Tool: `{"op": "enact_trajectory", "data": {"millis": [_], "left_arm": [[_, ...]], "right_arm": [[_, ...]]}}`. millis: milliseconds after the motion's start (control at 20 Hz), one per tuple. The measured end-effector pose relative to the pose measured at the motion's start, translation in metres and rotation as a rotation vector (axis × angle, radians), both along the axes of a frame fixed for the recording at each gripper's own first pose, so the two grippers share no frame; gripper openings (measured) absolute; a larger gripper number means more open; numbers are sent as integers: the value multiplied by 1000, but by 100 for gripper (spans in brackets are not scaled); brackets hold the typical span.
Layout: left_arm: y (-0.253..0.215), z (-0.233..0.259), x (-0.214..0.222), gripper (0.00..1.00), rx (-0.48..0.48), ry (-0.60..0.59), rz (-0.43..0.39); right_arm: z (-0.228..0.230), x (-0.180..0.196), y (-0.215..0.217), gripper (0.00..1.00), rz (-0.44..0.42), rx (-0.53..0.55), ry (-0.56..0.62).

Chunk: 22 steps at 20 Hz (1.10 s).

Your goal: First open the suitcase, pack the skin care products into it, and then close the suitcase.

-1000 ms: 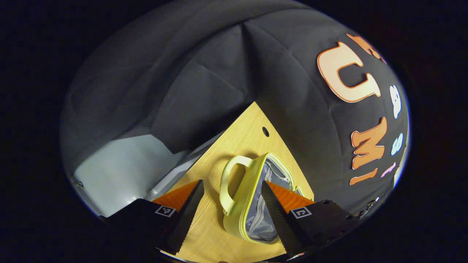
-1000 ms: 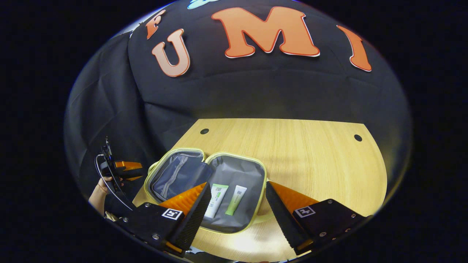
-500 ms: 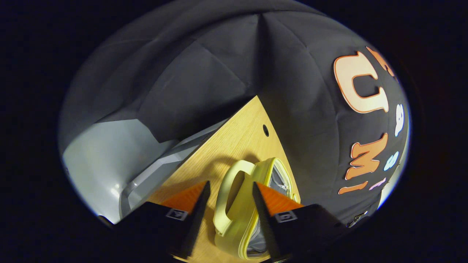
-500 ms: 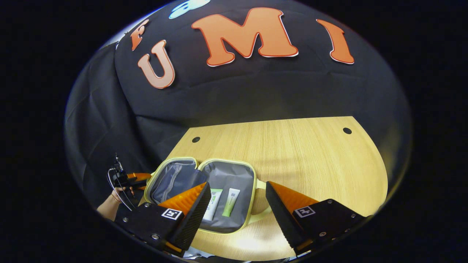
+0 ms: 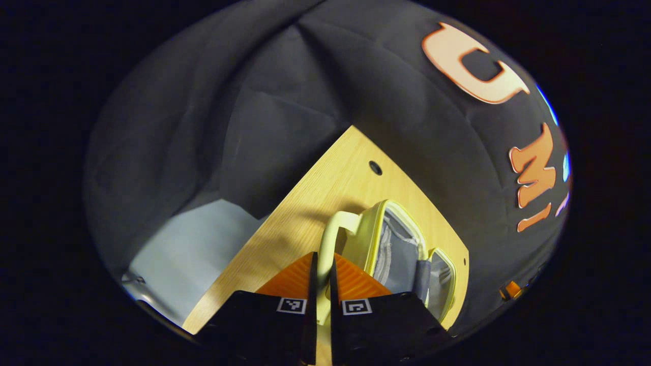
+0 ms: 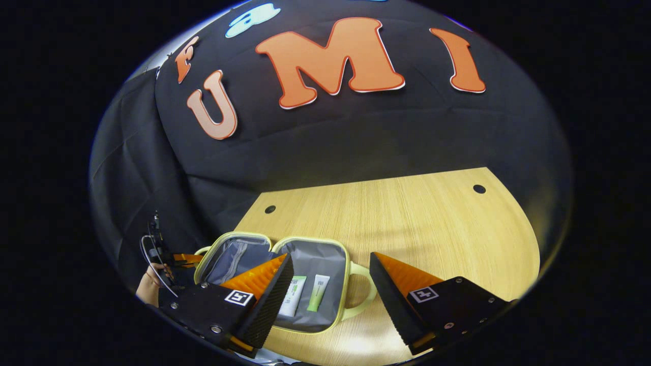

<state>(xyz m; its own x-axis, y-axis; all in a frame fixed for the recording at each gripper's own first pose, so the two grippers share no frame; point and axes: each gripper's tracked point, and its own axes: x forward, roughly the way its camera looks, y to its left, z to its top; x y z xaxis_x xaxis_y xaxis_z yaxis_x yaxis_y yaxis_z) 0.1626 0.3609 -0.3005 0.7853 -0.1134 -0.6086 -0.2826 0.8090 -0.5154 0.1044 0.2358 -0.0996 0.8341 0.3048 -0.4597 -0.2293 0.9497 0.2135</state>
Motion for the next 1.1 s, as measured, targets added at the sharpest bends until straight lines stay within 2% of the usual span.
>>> {"op": "enact_trajectory", "data": {"millis": [200, 400, 550, 700, 900, 1100], "left_arm": [[-28, 82, -22, 11, 97, -82, -26], [-99, 147, -27, 11, 238, -116, -72], [-158, 184, -33, 11, 352, -127, -109], [-232, 207, -32, 11, 456, -129, -181], [-336, 204, -16, 11, 540, -118, -284], [-419, 180, -6, 11, 543, -115, -360]], "right_arm": [[26, 13, -39, 95, -33, -18, -89], [53, 19, -85, 96, -58, -57, -183], [67, 18, -114, 95, -34, -80, -238], [80, 16, -146, 95, -13, -85, -275], [80, 1, -189, 96, -3, -73, -294], [73, -3, -235, 96, -30, -79, -289]]}}
